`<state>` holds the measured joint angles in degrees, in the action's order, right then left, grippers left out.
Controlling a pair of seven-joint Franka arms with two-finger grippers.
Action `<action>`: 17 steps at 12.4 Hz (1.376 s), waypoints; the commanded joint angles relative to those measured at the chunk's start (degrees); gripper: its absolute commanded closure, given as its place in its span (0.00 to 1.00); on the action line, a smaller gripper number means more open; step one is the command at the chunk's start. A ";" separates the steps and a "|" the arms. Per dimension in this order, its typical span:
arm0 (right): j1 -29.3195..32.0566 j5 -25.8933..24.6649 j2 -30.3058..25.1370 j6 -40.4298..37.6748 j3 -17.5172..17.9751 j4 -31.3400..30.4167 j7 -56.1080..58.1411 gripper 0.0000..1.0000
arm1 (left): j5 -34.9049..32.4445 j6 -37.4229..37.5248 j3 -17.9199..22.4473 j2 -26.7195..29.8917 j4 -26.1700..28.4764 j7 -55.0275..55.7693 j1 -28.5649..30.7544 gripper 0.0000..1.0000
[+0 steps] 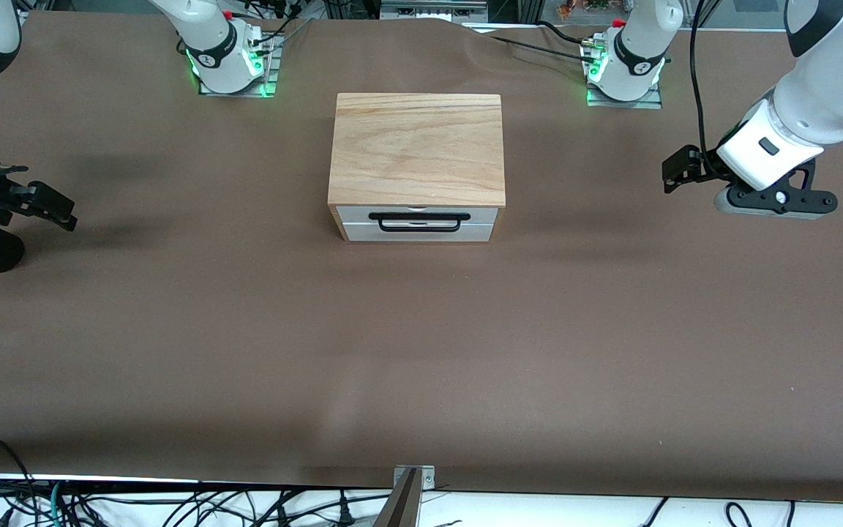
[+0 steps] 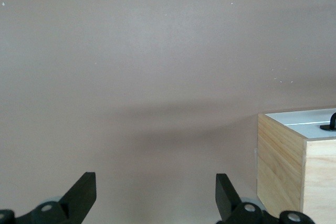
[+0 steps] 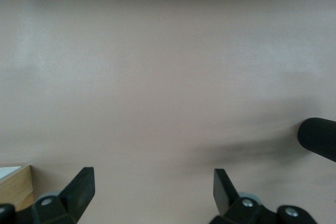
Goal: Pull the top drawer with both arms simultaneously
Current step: 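Move the left and right grippers toward the drawer handle ends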
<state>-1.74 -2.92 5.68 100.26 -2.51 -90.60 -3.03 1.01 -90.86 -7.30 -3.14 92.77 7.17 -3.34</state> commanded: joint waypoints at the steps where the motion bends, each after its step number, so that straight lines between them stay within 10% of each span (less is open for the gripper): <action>1: 0.07 0.11 0.30 -1.12 0.23 1.22 -0.48 0.00 | -0.84 1.92 -1.22 -2.22 -3.21 -0.93 -1.75 0.00; 12: -0.63 1.33 4.85 -1.21 0.67 1.31 -0.48 0.00 | 22.44 -1.32 -2.37 -11.27 -3.48 -1.46 -2.99 0.00; 17: -3.27 19.82 12.23 -1.12 0.58 1.13 -0.83 0.00 | 39.74 -5.98 -2.37 -17.76 -3.39 -5.56 -2.99 0.00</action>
<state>-5.41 10.06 15.32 99.98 -1.78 -90.63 -3.58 36.29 -95.71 -9.72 -17.40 91.11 5.38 -6.32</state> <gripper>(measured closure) 0.000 0.000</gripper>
